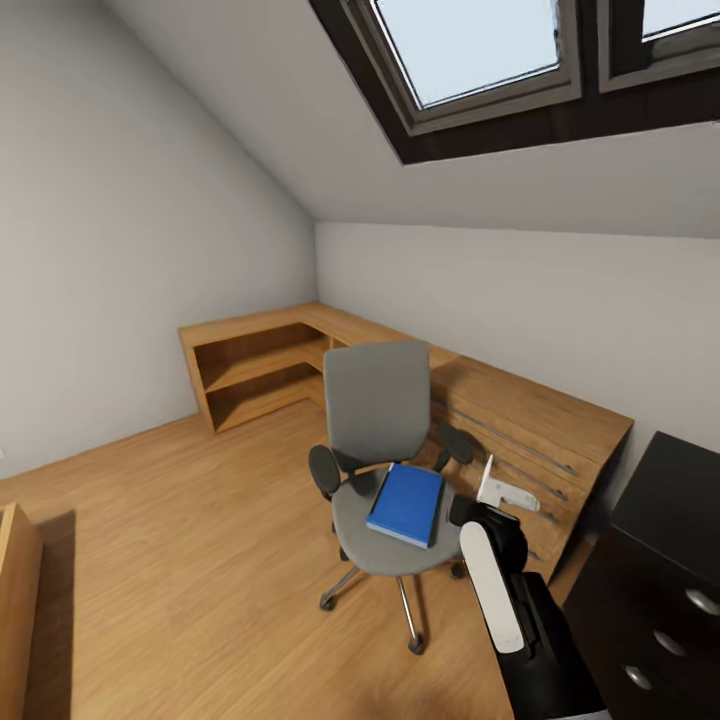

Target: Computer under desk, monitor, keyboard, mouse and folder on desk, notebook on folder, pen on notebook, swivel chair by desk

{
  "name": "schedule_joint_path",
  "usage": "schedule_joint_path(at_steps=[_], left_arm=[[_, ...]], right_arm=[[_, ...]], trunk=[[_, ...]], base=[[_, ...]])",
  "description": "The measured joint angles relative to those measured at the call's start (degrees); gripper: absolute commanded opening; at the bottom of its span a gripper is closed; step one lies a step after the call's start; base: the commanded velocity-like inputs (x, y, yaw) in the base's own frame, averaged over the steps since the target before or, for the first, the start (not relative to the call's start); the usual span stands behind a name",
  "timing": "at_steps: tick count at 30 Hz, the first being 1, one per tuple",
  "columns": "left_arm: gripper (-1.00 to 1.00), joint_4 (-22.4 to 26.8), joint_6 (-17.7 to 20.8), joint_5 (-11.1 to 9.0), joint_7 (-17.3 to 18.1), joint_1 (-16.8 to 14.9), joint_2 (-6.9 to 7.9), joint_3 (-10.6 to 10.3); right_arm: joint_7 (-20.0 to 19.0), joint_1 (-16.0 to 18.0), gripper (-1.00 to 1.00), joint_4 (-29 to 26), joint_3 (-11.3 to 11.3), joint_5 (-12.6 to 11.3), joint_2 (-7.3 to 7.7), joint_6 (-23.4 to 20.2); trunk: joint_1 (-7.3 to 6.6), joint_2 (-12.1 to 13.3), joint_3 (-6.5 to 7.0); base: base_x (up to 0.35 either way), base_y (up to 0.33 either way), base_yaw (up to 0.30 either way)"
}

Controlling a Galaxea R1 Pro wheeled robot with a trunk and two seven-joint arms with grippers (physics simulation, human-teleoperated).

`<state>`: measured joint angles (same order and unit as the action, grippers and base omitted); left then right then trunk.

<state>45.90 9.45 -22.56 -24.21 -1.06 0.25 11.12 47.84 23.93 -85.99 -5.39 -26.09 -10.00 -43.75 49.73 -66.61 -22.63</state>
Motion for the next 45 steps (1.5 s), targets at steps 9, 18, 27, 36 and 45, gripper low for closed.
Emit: schedule_joint_path(at_steps=[9, 18, 27, 36, 45], left_arm=[[1.0, -5.28, -7.9, -0.03, 2.07, -0.08, -0.37, -3.95], [1.0, -6.6, -11.14, 0.12, 2.03, -0.07, -1.56, -6.15], [1.0, -6.99, -12.26, 0.13, 2.0, -0.07, -1.7, -6.33], [1.0, -7.05, -12.38, 0.2, 2.0, -0.07, -1.72, -6.34], [1.0, -7.15, -12.46, 0.14, 2.0, -0.07, -1.72, -8.36]], right_arm=[[-0.22, 0.0, -1.0, -0.02, 3.86, -0.07, 0.0, -0.15], [-0.27, 0.0, -1.0, -0.03, 9.31, -0.02, 0.04, 0.24], [-0.36, 0.0, -1.0, -0.01, 13.09, -0.07, 0.03, 0.52], [-0.44, 0.0, -1.0, 0.12, 13.85, -0.08, 0.03, 0.82], [-0.46, 0.0, -1.0, 0.17, 13.99, -0.1, 0.03, 1.8]], trunk=[[-1.98, 3.61, 1.62], [-3.96, 7.22, 3.23], [-5.93, 10.84, 4.85], [-7.91, 14.45, 6.47], [-9.89, 18.06, 8.09]], base=[[0.0, 0.0, -0.283], [0.0, 0.0, -0.292], [0.0, 0.0, -0.292], [0.0, 0.0, -0.292], [0.0, 0.0, -0.292]])
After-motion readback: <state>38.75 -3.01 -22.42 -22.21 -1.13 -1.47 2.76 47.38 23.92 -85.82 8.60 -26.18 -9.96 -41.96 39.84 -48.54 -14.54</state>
